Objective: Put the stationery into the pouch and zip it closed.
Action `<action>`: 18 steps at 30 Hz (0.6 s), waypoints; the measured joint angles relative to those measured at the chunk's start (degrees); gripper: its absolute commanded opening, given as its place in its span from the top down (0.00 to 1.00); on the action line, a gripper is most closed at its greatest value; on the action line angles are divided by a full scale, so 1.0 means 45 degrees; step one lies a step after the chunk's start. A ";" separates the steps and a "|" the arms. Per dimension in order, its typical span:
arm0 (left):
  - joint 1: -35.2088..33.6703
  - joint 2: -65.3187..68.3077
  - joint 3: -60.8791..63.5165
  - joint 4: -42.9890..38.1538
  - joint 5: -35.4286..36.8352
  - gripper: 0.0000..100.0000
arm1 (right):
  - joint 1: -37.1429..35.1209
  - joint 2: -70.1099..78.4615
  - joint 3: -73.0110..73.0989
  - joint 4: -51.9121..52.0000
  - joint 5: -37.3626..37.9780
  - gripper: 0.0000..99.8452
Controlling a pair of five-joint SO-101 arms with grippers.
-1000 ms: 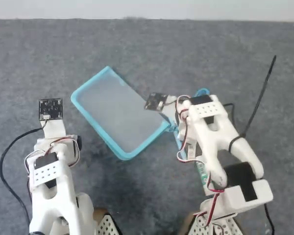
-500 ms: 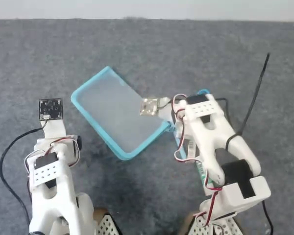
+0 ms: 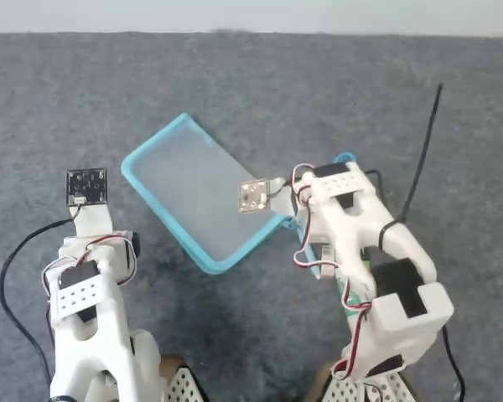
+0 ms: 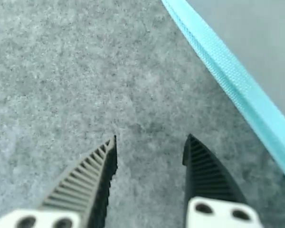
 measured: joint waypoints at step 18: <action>0.0000 0.0000 0.0000 0.0000 0.0000 0.78 | -0.0098 -0.3341 -0.2930 0.3321 -0.9104 0.99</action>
